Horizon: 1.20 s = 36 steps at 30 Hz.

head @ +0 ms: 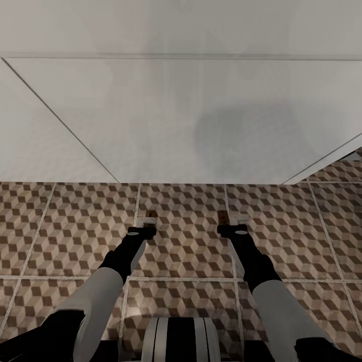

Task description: Take the four mousetraps from the cabinet in the bathroom and place them on the bathroom floor. Make sure all four end up on the same floor surface, and ensure that at least two of them are either under or directly next to the same bathroom sink.

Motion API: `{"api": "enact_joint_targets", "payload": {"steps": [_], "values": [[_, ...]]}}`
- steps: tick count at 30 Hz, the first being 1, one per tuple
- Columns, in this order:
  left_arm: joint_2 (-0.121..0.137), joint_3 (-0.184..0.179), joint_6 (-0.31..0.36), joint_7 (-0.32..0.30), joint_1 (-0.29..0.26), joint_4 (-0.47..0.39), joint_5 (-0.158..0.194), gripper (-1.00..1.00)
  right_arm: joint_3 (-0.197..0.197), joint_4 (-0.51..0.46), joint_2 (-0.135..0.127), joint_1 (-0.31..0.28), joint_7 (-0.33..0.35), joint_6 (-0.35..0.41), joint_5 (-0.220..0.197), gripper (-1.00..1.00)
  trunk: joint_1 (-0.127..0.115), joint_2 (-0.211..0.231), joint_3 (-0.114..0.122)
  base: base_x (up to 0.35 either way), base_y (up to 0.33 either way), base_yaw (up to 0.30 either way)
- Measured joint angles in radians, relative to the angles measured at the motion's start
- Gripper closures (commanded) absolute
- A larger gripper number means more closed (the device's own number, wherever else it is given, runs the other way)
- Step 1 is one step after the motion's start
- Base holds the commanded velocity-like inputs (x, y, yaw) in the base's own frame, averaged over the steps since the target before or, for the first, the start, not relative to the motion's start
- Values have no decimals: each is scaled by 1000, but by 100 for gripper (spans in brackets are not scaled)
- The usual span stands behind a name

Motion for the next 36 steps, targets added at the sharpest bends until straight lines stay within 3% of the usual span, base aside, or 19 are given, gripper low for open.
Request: {"api": "enact_joint_targets", "payload": {"steps": [12,21,36], "values": [[1,-1,-5,0,0,-3,0,100,0,78,18,-103,-24,18,-4,100,0,0,0,0,0,0],[0,-1,0,1,-9,-41,0,100,0,108,29,-111,-26,8,-4,100,0,0,0,0,0,0],[-1,0,12,0,-111,-14,6,100,0,117,30,-111,-26,4,-4,100,0,0,0,0,0,0]]}}
